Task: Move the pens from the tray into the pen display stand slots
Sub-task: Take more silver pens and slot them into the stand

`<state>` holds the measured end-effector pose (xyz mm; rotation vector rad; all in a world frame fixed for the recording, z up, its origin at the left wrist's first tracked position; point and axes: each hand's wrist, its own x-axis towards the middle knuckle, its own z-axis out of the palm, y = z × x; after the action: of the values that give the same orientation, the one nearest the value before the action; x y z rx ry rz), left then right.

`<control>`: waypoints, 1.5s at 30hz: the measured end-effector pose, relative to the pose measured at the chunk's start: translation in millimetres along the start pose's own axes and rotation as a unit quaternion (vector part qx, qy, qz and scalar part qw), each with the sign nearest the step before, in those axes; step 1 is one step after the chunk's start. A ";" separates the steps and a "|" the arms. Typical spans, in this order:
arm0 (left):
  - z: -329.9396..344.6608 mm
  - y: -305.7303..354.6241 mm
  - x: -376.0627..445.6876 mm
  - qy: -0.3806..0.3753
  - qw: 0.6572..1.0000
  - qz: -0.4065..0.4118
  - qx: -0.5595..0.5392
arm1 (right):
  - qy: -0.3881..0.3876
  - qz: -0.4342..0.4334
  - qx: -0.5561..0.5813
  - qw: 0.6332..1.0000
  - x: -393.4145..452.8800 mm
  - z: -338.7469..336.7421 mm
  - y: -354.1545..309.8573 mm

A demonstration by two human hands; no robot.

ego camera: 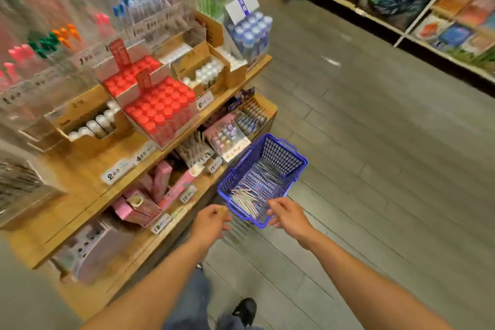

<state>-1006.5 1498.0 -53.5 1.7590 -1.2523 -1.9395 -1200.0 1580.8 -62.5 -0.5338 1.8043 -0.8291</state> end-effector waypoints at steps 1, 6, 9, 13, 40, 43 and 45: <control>9.9 0.7 3.0 -0.001 1.000 -0.012 -0.010 | 0.000 0.004 -0.005 1.000 7.6 -9.8 2.4; 45.9 5.3 41.3 -0.004 0.995 -0.072 -0.062 | 0.000 0.042 -0.066 0.997 63.2 -44.9 5.8; 66.5 5.9 85.3 -0.007 0.991 -0.095 -0.090 | 0.001 0.052 -0.088 0.995 103.1 -56.2 7.8; 94.3 -0.7 160.3 0.001 0.985 -0.123 -0.121 | -0.004 0.067 -0.106 0.992 165.2 -64.0 23.4; 232.2 -222.4 639.5 0.076 0.955 -0.099 -0.269 | -0.026 0.038 -0.538 0.841 700.6 -14.1 340.0; 241.3 -235.7 666.1 0.080 0.951 -0.110 -0.278 | -0.018 0.012 -0.593 0.805 726.6 -10.0 356.3; 246.6 -242.8 677.7 0.083 0.948 -0.114 -0.284 | -0.008 -0.003 -0.612 0.790 737.3 -7.5 365.5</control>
<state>-1309.5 1292.9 -720.7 1.7491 -0.3804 -1.9520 -1469.8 1315.9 -793.4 -1.3347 2.1498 0.5036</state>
